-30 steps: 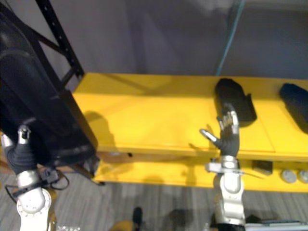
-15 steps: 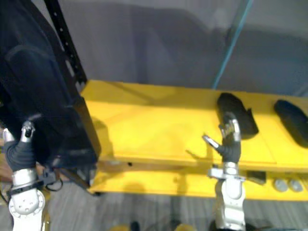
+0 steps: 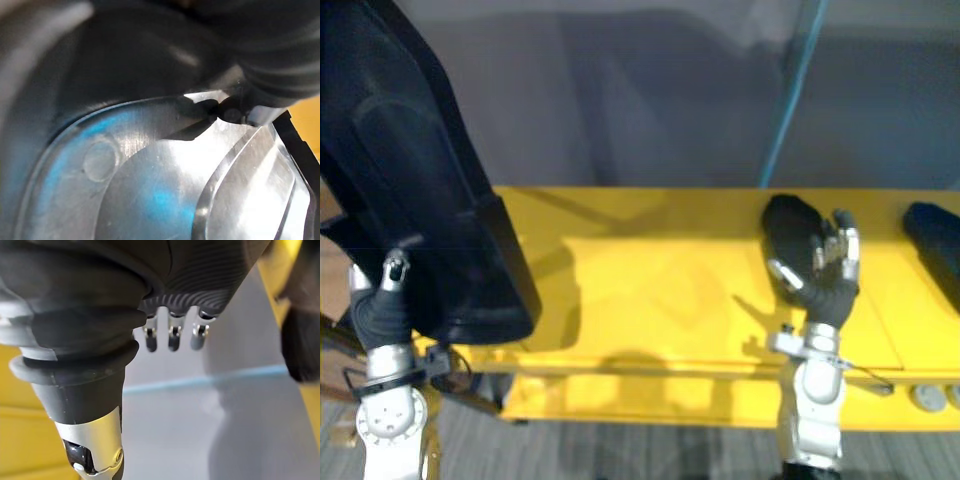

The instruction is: Walk over and take plastic housings, then place them on the shelf

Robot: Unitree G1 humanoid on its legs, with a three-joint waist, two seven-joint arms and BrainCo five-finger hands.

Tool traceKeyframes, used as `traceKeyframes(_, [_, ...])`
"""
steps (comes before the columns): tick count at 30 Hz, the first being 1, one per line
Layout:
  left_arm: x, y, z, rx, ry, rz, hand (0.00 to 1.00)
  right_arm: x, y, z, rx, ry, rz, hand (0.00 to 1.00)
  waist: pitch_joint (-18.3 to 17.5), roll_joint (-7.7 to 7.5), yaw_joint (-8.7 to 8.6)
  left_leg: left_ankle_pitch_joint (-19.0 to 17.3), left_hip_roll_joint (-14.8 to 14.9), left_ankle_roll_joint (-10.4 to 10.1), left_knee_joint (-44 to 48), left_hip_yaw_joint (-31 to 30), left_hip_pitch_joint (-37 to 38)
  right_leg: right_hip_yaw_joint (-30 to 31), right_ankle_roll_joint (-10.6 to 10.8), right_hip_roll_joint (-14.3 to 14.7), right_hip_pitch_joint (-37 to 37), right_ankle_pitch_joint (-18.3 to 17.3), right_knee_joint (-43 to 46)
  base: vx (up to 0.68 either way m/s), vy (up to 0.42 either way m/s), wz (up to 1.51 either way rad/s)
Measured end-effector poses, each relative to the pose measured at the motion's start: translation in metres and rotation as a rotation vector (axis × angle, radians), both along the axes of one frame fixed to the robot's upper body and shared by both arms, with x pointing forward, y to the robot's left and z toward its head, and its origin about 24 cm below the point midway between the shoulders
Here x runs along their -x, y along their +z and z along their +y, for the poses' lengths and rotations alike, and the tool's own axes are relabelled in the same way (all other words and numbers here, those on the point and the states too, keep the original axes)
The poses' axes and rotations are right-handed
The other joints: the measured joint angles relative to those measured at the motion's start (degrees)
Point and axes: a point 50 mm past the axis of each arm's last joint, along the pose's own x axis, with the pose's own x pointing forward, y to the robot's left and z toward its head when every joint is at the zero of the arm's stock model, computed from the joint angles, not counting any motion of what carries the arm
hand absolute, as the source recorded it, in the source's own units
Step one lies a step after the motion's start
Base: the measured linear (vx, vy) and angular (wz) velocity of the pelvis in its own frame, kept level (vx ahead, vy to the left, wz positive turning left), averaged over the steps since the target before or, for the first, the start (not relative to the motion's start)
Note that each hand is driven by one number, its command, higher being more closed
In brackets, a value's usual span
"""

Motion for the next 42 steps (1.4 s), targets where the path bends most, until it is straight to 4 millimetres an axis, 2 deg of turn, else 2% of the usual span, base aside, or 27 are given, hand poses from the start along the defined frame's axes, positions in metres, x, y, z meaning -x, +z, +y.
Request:
traceKeyframes(3, [0.000, 0.000, 0.000, 0.011, -0.021, 0.000, 1.00, 0.007, 0.007, -0.002, 0.014, -0.081, -0.015, 0.00, -0.74, -1.22, -0.34, 0.05, -0.40, 0.07, -0.18, 1.06, 0.25, 0.40, 0.17, -0.31, 0.01, 0.36, -1.21, 0.00, 0.017, -0.14])
traceKeyframes(7, [0.000, 0.001, -0.001, 0.044, -0.053, -0.010, 1.00, 0.026, 0.020, -0.017, 0.031, -0.198, -0.056, 0.00, -0.80, -1.38, -1.33, 0.09, -0.46, 0.12, -1.37, 2.84, 2.32, 2.14, 0.20, -0.27, 0.85, 0.52, -1.58, -0.01, 0.017, -0.20])
traceKeyframes(8, [-0.007, 0.006, -0.022, 0.092, -0.140, -0.026, 1.00, 0.058, 0.019, -0.022, 0.009, -0.227, -0.058, 0.00, -0.55, 0.26, -4.19, 0.09, -0.52, 0.02, -3.85, 7.03, 5.06, 4.72, 0.48, -0.03, 0.83, 0.69, -2.55, -0.01, 0.005, -0.10])
traceKeyframes(12, [-0.007, 0.006, -0.022, 0.093, -0.141, -0.025, 1.00, 0.057, 0.018, -0.021, 0.007, -0.221, -0.058, 0.00, -0.40, 0.52, -4.10, 0.09, -0.52, 0.02, -3.86, 6.96, 5.04, 4.65, 0.49, -0.05, 0.87, 0.70, -2.55, 0.00, 0.000, 0.01])
traceKeyframes(17, [-0.005, -0.003, -0.028, 0.150, -0.141, 0.001, 1.00, 0.047, 0.016, -0.005, -0.045, -0.107, -0.070, 0.00, -0.38, 0.44, -3.38, 0.08, -0.51, 0.02, -3.62, 5.35, 4.95, 2.77, 0.51, -0.20, 1.87, 0.71, -2.55, 0.00, -0.006, 0.15])
traceKeyframes(18, [-0.005, -0.007, -0.029, 0.168, -0.131, 0.013, 1.00, 0.043, 0.017, 0.001, -0.054, -0.065, -0.081, 0.00, -0.35, 0.41, -2.43, 0.07, -0.51, 0.03, -3.23, 5.32, 4.81, 2.72, 0.51, -0.21, 1.86, 0.71, -2.59, -0.02, -0.007, 0.05])
traceKeyframes(21, [-0.010, -0.026, -0.028, 0.217, -0.111, 0.086, 1.00, 0.028, 0.014, 0.016, -0.111, 0.062, -0.097, 0.00, -0.35, 0.19, -1.34, 0.08, -0.56, 0.05, -2.81, 4.33, 3.75, 1.43, 0.65, -0.34, 1.89, 0.79, -3.01, -0.03, -0.016, 0.14])
traceKeyframes(24, [-0.017, -0.047, -0.041, 0.261, -0.160, 0.177, 1.00, 0.011, 0.001, 0.031, -0.156, 0.158, -0.051, 0.00, -0.30, 0.06, -0.32, 0.09, -0.55, 0.03, -2.42, 4.20, 3.10, 1.30, 0.76, -0.12, 1.71, 0.95, -3.60, -0.01, -0.013, 0.05])
traceKeyframes(26, [-0.023, -0.047, -0.054, 0.258, -0.226, 0.198, 1.00, 0.006, -0.004, 0.037, -0.182, 0.206, -0.037, 0.00, -0.30, 0.06, -0.32, 0.09, -0.58, 0.04, -2.06, 4.24, 2.88, 1.36, 0.68, 0.13, 1.60, 1.49, -4.25, 0.01, -0.005, -0.02])
traceKeyframes(32, [-0.053, -0.031, -0.100, 0.178, -0.490, 0.299, 1.00, 0.002, -0.006, 0.040, -0.202, 0.227, -0.013, 0.00, -0.23, 0.05, -2.22, 0.01, -0.51, 0.14, -1.91, 5.83, 3.01, 3.04, 0.57, 0.14, 0.72, 2.60, -4.37, 0.00, 0.019, -0.13])
traceKeyframes(34, [-0.056, -0.033, -0.110, 0.171, -0.531, 0.347, 1.00, 0.002, -0.008, 0.043, -0.207, 0.240, 0.002, 0.00, -0.20, 0.04, -3.18, -0.05, -0.49, 0.20, -1.91, 6.27, 3.08, 3.30, 0.42, 0.16, 0.72, 2.95, -4.46, -0.02, 0.016, -0.14])
traceKeyframes(38, [-0.059, -0.035, -0.122, 0.153, -0.570, 0.396, 1.00, 0.001, -0.009, 0.047, -0.218, 0.242, 0.008, 0.00, -0.08, -0.10, -3.54, -0.17, -0.46, 0.33, -1.95, 7.53, 3.73, 4.59, 0.44, 0.38, 0.71, 3.07, -4.56, -0.04, -0.005, -0.17])
traceKeyframes(42, [-0.072, -0.037, -0.137, 0.071, -0.588, 0.472, 1.00, 0.000, -0.009, 0.052, -0.219, 0.264, 0.012, 0.00, -0.06, -0.09, -4.20, -0.26, -0.37, 0.38, -2.14, 8.56, 4.00, 5.24, 0.36, 0.54, 0.64, 3.27, -4.90, -0.04, -0.007, -0.13])
